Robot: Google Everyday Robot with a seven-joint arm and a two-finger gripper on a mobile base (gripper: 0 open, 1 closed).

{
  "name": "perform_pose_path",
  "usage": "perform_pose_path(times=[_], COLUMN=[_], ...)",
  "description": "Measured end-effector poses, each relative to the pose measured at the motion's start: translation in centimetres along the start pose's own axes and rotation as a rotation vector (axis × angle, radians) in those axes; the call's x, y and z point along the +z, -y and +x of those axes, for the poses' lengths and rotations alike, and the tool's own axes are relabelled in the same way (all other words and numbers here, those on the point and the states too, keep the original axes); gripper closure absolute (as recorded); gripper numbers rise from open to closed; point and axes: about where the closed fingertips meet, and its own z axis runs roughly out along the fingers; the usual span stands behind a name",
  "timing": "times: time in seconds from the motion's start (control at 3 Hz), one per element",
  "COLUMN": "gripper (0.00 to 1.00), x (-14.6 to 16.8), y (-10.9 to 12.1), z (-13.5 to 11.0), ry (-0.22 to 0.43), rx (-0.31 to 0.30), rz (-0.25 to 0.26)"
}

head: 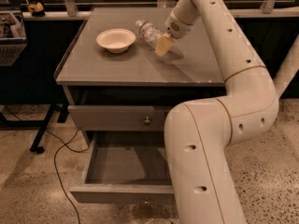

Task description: Place water bottle into middle drawer

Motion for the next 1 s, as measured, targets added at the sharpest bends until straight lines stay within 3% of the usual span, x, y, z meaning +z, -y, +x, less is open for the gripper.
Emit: perform_pose_path(times=[0.33,0.67,1.0], gripper=[1.0,1.0,1.0], x=[-1.7,-4.1,-6.6], y=[-0.5,-0.4,0.2], z=[0.5,2.1,4.0], ry=[0.023,0.047,0.076], rx=[-0.149,-0.246,-0.278], rz=[-0.023,-0.029,-0.015])
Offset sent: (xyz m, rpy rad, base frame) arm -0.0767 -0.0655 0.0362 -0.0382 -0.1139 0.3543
